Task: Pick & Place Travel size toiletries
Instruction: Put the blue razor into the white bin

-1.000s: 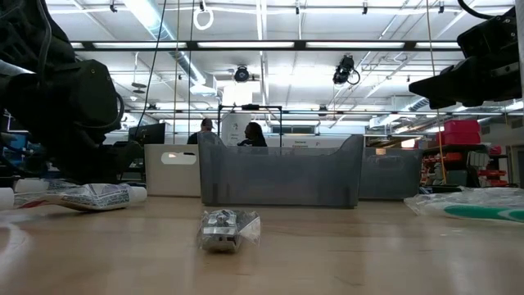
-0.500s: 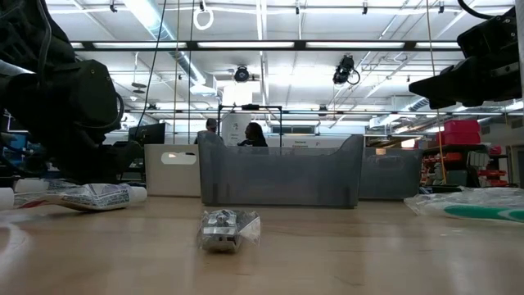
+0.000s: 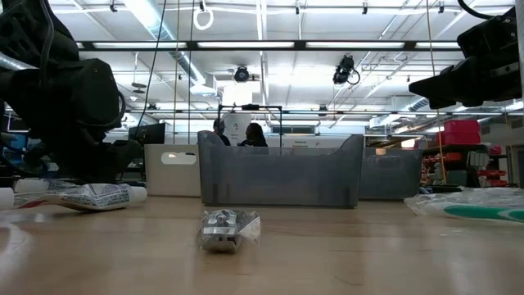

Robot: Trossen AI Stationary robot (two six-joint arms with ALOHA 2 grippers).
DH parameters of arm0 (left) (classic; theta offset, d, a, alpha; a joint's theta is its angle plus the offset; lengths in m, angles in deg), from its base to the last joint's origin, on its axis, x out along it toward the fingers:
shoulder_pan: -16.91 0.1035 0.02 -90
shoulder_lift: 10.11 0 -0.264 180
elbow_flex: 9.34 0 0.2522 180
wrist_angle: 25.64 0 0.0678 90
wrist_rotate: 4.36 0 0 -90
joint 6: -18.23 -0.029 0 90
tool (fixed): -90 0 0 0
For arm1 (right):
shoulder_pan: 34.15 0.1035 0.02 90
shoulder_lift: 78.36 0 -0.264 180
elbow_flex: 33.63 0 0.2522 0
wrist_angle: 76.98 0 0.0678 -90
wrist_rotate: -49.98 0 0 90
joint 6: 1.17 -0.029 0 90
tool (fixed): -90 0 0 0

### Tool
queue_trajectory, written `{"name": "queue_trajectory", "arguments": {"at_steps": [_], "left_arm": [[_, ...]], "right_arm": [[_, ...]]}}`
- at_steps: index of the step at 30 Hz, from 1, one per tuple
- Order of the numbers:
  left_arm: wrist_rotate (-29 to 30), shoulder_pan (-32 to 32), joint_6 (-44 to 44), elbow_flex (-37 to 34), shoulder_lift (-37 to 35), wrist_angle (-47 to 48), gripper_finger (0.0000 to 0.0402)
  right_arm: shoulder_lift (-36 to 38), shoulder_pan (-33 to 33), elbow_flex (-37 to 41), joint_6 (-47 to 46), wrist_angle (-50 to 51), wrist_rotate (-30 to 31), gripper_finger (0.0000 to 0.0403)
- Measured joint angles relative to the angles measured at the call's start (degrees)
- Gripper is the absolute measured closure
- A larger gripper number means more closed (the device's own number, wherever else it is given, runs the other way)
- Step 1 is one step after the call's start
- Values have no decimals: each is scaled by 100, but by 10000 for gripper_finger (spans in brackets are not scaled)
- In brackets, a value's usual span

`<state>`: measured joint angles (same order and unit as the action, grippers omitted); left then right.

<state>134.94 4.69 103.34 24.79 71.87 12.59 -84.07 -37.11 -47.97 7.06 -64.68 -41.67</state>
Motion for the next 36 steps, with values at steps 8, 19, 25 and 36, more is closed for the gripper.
{"name": "queue_trajectory", "arguments": {"at_steps": [8,19,25,36], "left_arm": [[0,8,16,120,-52,345,349],[55,88,132,248,-443,934,350],[109,248,-152,250,-855,1085,345],[234,835,-1220,250,-1791,1210,349]], "right_arm": [[0,0,0,0,-1,1,389],[0,0,2,0,-1,0,389],[0,0,1,0,0,-1,389],[0,0,2,0,0,2,389]]}}
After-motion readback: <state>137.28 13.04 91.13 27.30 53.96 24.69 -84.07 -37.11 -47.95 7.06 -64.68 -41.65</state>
